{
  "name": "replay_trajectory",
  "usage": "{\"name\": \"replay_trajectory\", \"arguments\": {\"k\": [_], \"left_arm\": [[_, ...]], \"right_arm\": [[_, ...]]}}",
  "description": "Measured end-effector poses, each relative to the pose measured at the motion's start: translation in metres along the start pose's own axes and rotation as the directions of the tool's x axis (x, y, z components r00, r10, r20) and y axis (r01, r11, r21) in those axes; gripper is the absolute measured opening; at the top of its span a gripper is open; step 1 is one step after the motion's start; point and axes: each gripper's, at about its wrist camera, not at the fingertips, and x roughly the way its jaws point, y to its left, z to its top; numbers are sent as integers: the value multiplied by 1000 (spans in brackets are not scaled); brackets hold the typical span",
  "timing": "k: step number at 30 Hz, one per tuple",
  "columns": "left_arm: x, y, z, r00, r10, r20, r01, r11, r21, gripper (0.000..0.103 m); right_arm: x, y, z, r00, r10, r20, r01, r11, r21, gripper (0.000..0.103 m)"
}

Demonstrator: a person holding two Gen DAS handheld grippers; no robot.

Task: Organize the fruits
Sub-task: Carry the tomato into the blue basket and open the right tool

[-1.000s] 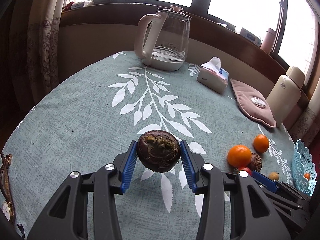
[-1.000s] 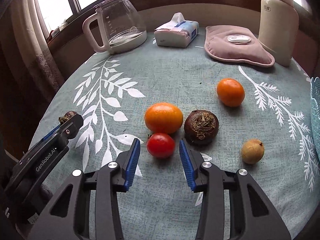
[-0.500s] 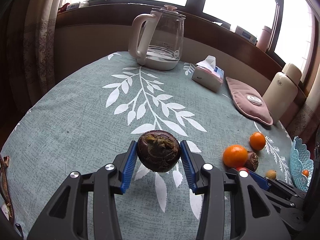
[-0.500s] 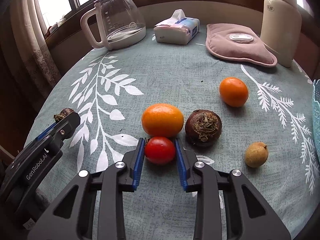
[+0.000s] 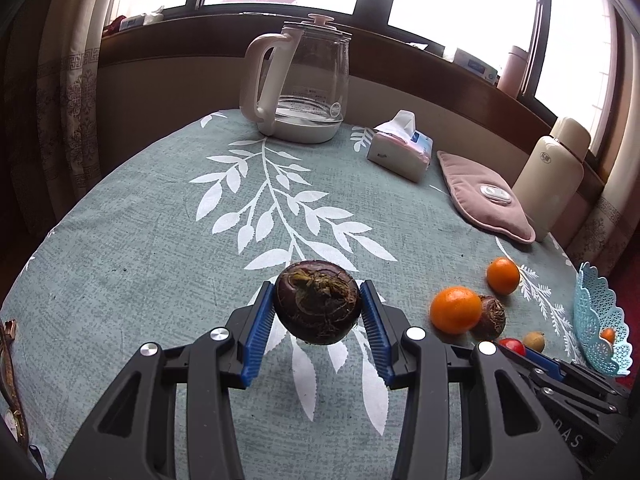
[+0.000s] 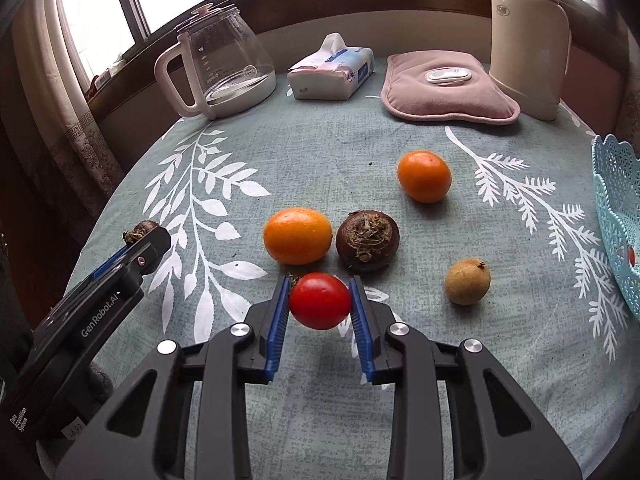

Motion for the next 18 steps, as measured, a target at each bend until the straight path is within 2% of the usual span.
{"name": "replay_trajectory", "arguments": {"k": [9, 18], "left_arm": [[-5, -10, -2, 999, -42, 12, 42, 998, 36, 44], [-4, -10, -1, 999, -45, 9, 44, 998, 36, 44]], "right_arm": [[-23, -24, 4, 998, -31, 53, 27, 998, 63, 31], [-54, -67, 8, 987, -111, 114, 93, 984, 152, 31]]}}
